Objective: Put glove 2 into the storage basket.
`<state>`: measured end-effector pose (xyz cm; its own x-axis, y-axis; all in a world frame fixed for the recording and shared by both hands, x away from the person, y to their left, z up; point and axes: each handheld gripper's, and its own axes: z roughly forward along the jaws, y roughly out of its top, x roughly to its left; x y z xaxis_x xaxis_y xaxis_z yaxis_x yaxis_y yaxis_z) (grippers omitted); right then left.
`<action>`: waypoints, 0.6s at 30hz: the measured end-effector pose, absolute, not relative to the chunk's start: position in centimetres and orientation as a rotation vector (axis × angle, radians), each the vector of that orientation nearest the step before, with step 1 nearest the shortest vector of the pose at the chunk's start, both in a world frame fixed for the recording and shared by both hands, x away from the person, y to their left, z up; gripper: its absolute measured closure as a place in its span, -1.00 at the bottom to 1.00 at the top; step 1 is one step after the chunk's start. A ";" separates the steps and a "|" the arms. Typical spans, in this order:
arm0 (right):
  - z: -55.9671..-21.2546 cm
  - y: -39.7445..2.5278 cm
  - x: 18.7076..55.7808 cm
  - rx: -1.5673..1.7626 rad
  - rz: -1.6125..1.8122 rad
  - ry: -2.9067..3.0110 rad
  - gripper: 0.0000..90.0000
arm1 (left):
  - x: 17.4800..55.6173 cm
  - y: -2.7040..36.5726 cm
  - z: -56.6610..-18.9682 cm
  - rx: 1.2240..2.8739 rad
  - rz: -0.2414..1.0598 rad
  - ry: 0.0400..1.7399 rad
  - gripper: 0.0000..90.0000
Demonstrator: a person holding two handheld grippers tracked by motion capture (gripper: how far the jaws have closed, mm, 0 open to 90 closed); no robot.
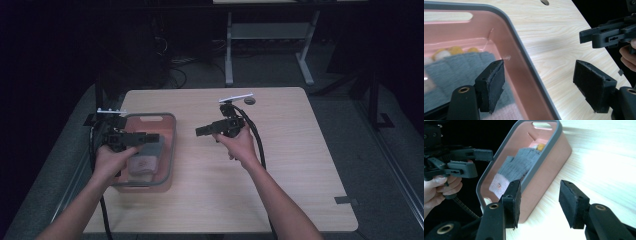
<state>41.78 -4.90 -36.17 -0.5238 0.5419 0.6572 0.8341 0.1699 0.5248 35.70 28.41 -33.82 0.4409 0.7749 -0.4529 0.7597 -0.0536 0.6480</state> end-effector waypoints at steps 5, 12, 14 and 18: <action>-36.3 -5.9 41.7 -1.335 -1.287 -2.133 0.12 | 35.9 27.4 -33.7 1.811 0.010 1.297 -0.48; -36.3 -7.4 41.4 -1.351 -1.310 -2.132 0.08 | 36.1 25.9 -33.5 1.834 0.007 1.267 -0.48; -36.4 -7.7 41.4 -1.361 -1.310 -2.130 0.07 | 36.1 25.5 -33.5 1.836 0.006 1.260 -0.48; -36.5 -8.7 41.3 -1.378 -1.318 -2.124 0.06 | 36.2 24.7 -33.5 1.851 -0.002 1.245 -0.50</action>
<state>41.25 -8.69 -36.47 -0.5027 0.5731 0.6472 0.8344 0.1260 0.5365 36.20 24.67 -33.52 0.4979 0.7462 -0.4418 0.7476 -0.1111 0.6548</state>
